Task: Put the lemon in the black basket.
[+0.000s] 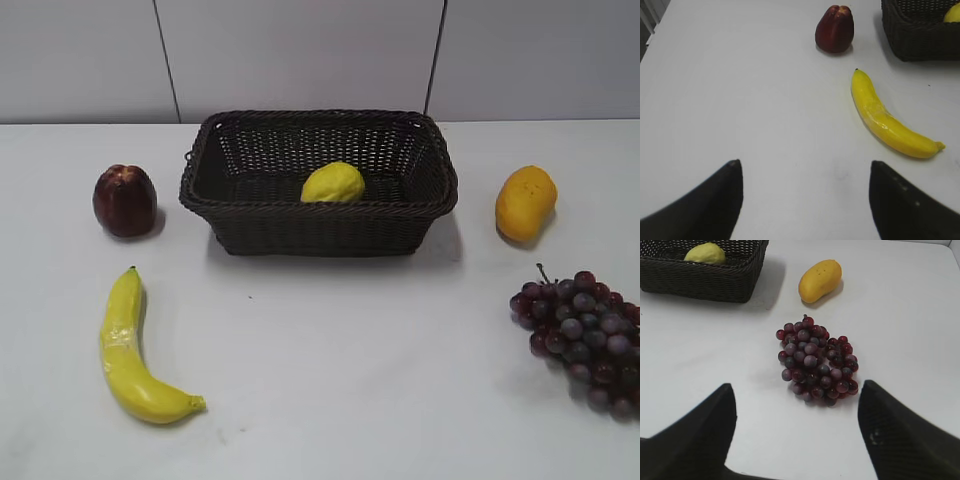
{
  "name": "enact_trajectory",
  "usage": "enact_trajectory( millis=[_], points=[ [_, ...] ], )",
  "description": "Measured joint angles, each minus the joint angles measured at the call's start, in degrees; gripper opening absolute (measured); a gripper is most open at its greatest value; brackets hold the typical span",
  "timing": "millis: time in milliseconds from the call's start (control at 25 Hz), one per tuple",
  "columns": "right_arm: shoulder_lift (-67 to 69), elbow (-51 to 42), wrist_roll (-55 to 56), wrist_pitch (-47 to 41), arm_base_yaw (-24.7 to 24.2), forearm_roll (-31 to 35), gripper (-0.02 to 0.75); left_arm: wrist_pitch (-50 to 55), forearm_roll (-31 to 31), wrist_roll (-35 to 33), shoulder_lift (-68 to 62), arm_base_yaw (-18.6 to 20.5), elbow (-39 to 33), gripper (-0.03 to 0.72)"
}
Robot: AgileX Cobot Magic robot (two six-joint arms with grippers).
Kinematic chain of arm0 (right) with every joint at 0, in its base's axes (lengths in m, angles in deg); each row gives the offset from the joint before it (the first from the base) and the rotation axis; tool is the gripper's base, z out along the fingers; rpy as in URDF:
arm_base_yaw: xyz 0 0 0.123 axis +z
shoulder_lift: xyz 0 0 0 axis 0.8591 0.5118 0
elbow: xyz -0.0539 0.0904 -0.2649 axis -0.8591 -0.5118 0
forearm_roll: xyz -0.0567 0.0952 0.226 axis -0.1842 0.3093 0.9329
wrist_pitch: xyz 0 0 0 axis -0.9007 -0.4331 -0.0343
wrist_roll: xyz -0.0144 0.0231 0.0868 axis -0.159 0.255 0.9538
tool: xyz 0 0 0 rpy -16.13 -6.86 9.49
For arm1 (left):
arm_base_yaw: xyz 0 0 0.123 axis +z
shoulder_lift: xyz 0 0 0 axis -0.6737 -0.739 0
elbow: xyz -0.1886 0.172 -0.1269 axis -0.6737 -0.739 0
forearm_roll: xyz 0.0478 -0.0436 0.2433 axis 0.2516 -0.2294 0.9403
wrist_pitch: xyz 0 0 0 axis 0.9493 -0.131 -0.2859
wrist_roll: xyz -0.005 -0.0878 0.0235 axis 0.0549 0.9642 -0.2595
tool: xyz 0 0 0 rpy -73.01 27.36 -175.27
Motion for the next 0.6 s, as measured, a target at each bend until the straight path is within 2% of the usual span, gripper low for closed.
enact_trajectory(
  millis=[600],
  points=[
    [0.00,-0.11,0.00,0.00,0.00,0.00,0.571,0.00,0.00,0.00,0.00,0.00,0.00,0.582]
  ],
)
